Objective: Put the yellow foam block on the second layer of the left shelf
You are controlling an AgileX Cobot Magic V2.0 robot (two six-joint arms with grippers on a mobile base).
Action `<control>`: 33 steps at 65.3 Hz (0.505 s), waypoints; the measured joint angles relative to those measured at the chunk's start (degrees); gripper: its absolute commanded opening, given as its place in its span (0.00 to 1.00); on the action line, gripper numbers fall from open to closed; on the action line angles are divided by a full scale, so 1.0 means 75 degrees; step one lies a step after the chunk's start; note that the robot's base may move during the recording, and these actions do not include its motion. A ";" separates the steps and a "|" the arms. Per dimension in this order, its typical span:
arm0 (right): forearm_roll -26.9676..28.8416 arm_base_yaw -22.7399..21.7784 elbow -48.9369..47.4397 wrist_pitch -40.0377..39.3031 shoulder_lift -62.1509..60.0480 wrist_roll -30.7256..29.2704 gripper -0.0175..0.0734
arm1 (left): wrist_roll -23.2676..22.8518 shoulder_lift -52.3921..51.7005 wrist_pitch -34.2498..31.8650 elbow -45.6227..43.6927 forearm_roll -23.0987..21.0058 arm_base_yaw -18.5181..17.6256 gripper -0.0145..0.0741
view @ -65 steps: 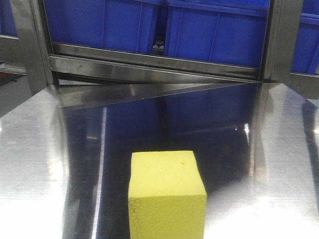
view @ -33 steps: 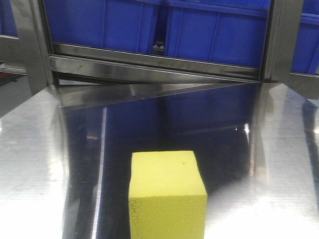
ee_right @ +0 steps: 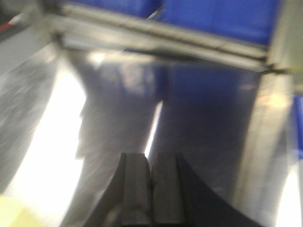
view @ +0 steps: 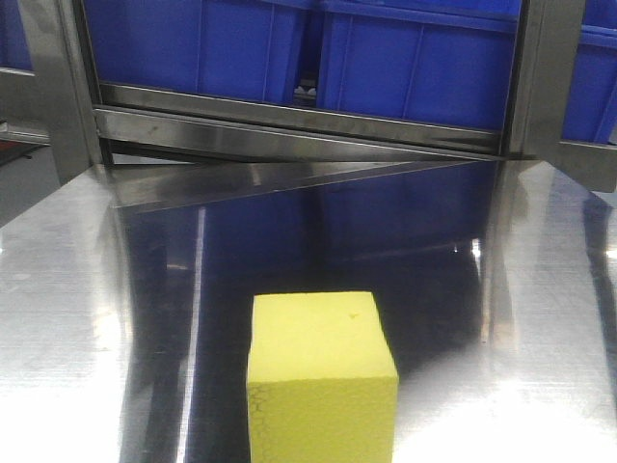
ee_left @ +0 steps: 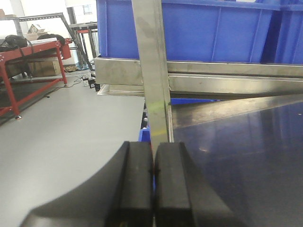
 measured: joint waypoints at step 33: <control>0.0000 0.2057 -0.3203 0.3811 0.4062 0.3108 0.88 | 0.0000 0.0000 0.0000 0.0000 0.0000 0.0000 0.32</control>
